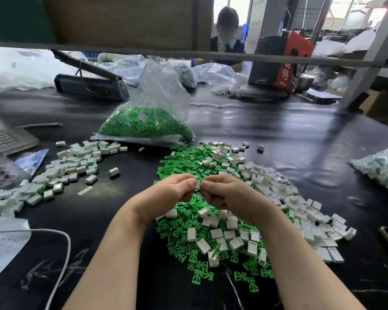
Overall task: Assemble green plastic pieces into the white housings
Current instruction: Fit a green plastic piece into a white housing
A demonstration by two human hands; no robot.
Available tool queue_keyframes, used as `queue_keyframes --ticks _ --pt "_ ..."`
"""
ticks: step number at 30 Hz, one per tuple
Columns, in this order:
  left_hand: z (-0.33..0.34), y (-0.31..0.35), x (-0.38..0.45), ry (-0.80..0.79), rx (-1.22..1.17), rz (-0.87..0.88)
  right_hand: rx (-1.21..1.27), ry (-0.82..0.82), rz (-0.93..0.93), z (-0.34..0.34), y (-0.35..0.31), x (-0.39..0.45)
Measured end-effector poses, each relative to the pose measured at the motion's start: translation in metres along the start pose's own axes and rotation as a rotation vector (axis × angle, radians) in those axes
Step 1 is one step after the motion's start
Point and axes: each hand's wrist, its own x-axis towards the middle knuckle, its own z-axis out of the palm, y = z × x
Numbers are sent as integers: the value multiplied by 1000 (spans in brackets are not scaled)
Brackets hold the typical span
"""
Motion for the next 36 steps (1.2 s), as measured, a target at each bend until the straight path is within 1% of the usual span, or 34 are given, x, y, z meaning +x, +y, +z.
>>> queue_keyframes --ticks 7,10,14,19,22,27,33,36 --pt "1 5 -3 -68 -48 11 49 -84 0 -5 -2 -4" --pt "2 5 -4 -82 -71 7 26 -92 7 -5 -2 -4" --pt "1 6 -6 -96 -35 3 19 -88 15 -3 -3 -5" --pt "1 9 -7 -101 -18 -2 41 -100 9 -2 -6 -7" --pt "1 11 -7 -104 -46 1 56 -110 7 -2 -6 -8" --pt "1 11 -9 -114 -7 -6 22 -125 4 -3 -5 -7" --pt "1 10 -6 -79 -91 -6 49 -93 -25 -10 -2 -4" --pt "-1 6 -5 -58 12 -23 4 -86 -19 -11 0 -4"
